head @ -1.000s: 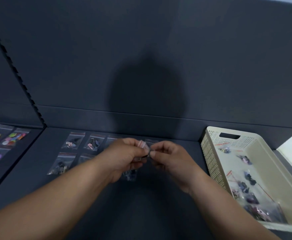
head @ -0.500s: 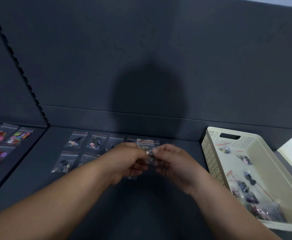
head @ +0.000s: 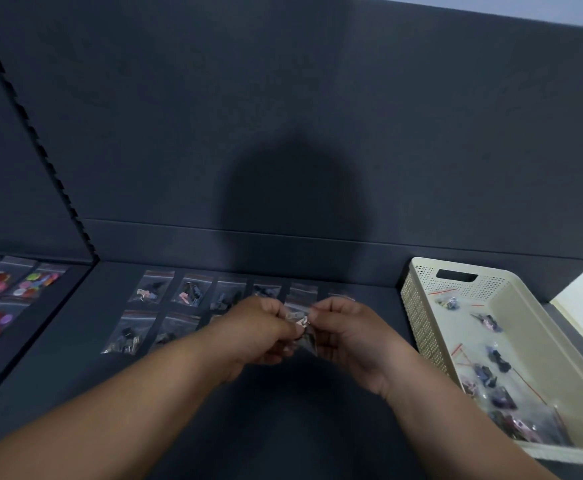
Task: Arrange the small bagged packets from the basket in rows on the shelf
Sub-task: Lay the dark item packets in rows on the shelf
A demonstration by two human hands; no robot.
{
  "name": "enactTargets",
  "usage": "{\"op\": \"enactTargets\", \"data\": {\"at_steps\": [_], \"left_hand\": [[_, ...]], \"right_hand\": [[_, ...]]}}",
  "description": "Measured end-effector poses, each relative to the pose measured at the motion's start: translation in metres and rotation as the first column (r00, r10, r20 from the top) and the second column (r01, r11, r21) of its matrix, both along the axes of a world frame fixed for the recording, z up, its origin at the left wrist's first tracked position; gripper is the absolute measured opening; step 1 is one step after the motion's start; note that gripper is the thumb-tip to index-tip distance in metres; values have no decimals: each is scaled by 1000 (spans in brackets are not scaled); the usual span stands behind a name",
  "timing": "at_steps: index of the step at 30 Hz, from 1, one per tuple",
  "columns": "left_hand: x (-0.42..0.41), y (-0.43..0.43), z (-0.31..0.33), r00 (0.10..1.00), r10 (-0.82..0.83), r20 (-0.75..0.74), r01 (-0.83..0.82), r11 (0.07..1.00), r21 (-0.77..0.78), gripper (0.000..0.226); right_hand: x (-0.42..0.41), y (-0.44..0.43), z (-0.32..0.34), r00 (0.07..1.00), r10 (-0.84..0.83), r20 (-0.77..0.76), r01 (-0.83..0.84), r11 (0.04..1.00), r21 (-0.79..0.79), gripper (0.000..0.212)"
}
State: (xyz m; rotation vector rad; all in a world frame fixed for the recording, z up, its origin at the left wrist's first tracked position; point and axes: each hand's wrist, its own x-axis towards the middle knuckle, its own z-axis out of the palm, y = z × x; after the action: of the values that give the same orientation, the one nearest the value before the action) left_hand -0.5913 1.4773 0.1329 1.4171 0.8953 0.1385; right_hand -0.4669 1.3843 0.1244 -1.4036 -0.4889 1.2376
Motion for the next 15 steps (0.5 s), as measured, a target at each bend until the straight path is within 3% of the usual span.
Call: {"op": "enactTargets", "data": {"at_steps": [4, 8, 9, 11, 13, 15], "left_hand": [[-3, 3, -8, 995, -8, -95, 28, 977, 214, 13], [-13, 10, -16, 968, -2, -253, 166, 759, 630, 4], [-15, 10, -18, 958, -20, -285, 219, 691, 689, 6], [-19, 9, -23, 935, -58, -351, 324, 544, 774, 17], [-21, 9, -29, 916, -89, -391, 389, 433, 813, 23], [-23, 9, -36, 901, -116, -418, 429, 386, 817, 26]], "right_hand": [[-1, 0, -12, 988, -36, 151, 50, 995, -88, 12], [4, 2, -25, 920, -16, 392, 98, 977, -190, 9], [6, 2, -29, 835, 41, 548, 102, 968, -228, 5], [9, -2, -38, 527, 204, 825, 111, 946, -304, 15], [8, -9, -42, 288, 218, 933, 106, 961, -257, 18], [5, -14, -46, 156, 160, 975, 30, 986, -166, 15]]}}
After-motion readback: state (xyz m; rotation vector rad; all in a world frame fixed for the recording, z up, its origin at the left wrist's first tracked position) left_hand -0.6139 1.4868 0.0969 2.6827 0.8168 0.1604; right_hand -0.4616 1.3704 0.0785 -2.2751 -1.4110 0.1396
